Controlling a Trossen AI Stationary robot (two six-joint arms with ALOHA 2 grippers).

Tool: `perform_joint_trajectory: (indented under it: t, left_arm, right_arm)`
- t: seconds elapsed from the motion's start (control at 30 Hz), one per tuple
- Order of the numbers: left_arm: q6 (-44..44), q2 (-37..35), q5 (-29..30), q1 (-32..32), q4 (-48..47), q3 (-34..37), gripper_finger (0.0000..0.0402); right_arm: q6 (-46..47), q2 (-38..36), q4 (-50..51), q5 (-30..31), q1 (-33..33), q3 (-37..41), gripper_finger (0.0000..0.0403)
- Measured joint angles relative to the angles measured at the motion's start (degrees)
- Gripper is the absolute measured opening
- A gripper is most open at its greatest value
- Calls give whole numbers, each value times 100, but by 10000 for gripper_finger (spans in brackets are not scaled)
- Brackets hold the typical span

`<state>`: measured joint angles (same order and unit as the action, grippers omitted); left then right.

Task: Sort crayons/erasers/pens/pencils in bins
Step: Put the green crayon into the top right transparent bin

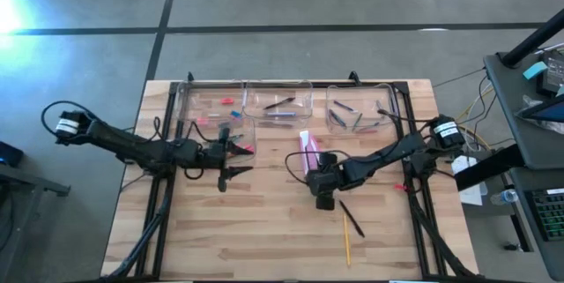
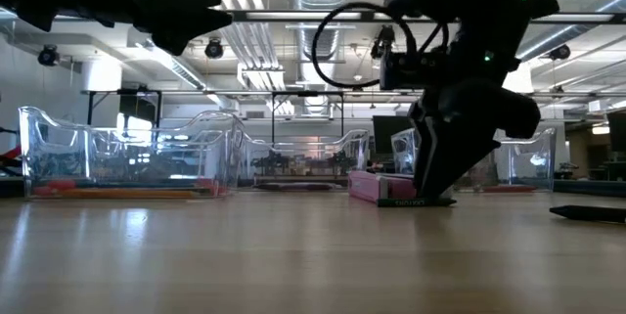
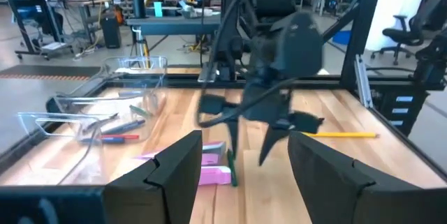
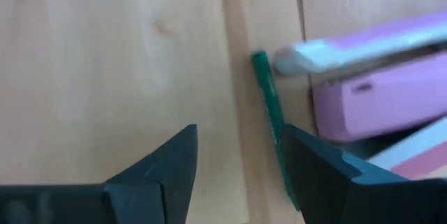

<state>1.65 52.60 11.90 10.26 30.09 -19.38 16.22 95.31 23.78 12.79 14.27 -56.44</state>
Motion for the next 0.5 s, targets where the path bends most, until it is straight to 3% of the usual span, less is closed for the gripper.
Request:
perform_joint_trajectory:
  t: [0.5]
  left_arm:
    - [101,250,-72,31,249,-65,198]
  right_arm:
    - [91,-20,-100,-1055,-627,276,184]
